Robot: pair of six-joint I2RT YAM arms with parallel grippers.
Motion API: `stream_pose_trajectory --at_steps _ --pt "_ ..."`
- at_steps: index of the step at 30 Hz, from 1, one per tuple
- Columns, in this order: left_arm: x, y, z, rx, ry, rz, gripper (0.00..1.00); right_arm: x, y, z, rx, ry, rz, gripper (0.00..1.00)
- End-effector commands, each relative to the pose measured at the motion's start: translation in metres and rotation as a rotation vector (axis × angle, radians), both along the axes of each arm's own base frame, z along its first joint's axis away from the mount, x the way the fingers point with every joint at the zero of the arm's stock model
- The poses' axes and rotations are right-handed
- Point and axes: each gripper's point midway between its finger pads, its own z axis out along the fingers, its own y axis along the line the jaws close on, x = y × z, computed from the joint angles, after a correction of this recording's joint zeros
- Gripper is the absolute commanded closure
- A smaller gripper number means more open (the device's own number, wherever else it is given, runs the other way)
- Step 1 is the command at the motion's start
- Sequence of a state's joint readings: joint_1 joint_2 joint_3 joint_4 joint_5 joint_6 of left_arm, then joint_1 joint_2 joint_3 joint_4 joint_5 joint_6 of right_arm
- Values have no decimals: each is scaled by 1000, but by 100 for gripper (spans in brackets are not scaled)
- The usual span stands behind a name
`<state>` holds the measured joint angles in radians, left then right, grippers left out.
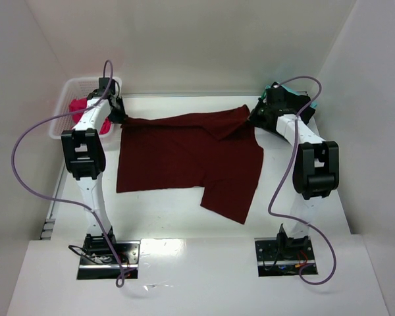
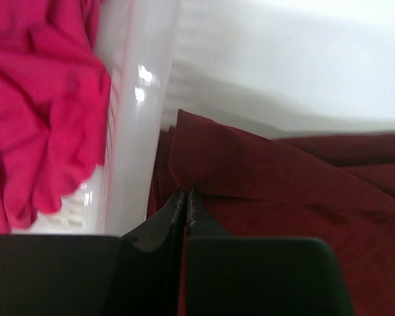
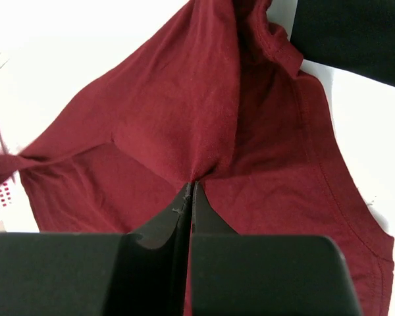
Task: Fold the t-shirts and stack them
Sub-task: Fold the flattened tshirt in 1/3 of the way
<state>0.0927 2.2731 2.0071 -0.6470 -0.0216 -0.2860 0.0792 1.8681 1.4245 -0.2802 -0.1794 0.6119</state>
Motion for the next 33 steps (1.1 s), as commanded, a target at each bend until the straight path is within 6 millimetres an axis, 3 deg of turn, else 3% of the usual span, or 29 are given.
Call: stream_pose_trajectory --at_steps 1,7,12,17,19,22,24,30,33 --pt "-6 2 39 37 -82 -12 100 2 1 38 0 -107 -13 100" --pt "-11 2 46 61 -93 -3 100 -1 -2 30 -11 -89 -24 100" --pt "-15 2 68 60 -122 3 100 -3 -6 41 -27 -115 -37 100" --pt "-24 10 74 100 -122 39 100 -5 -6 48 -32 -132 -25 100" --pt "-16 15 79 120 -139 49 100 -5 -5 50 -28 -137 -21 100" --pt "6 18 97 139 -190 41 100 6 -3 71 -26 -192 -9 100" --pt "15 19 87 143 -161 33 100 16 -2 85 -32 -224 -3 100" --pt "43 16 122 132 -248 5 100 43 -5 121 -33 -313 -9 100" --pt "51 14 121 126 -262 -9 100 53 -1 124 -22 -324 7 100"
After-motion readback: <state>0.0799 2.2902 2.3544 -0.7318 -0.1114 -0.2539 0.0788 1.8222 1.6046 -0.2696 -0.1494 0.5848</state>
